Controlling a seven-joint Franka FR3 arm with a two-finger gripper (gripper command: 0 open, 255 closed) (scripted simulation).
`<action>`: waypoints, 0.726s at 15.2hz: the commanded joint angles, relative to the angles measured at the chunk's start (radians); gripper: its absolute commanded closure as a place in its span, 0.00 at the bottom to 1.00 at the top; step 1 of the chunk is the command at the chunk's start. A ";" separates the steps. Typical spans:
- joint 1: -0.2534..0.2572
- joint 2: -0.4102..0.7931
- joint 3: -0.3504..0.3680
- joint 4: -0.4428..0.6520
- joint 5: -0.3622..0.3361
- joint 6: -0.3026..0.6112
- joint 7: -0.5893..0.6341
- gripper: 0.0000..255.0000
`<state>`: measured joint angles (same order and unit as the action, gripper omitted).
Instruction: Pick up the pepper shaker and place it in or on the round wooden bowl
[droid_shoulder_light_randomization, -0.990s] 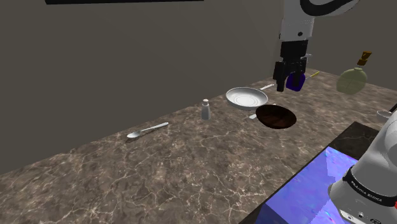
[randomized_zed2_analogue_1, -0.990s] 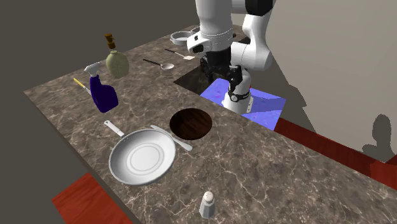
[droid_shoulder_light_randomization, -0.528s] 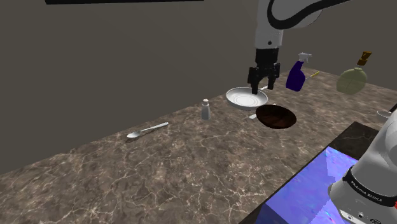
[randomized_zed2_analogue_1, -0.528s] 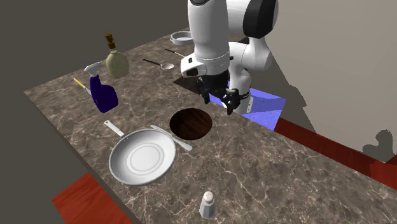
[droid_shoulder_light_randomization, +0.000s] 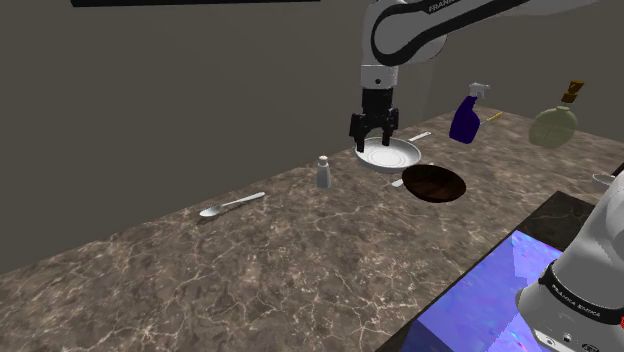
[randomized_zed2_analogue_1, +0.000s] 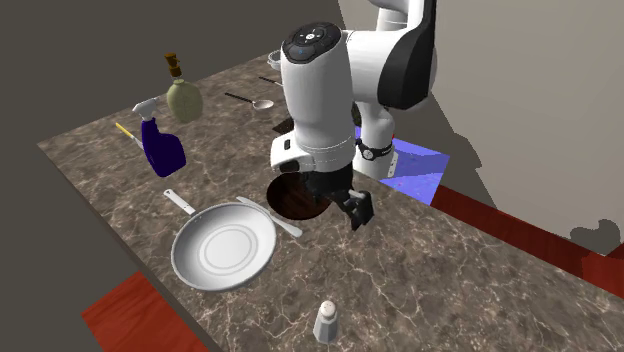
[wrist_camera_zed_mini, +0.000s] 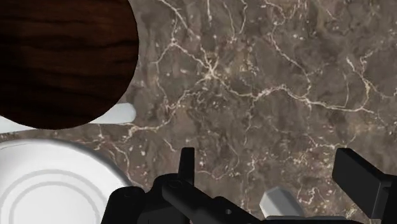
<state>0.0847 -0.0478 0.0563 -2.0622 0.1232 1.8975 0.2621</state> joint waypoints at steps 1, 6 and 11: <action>0.006 0.073 0.007 0.069 -0.001 0.015 0.018 0.00; 0.021 0.258 0.017 0.255 -0.010 0.036 0.056 0.00; 0.040 0.454 0.021 0.487 -0.025 0.023 0.093 0.00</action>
<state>0.1211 0.3647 0.0773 -1.6248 0.1017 1.9244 0.3489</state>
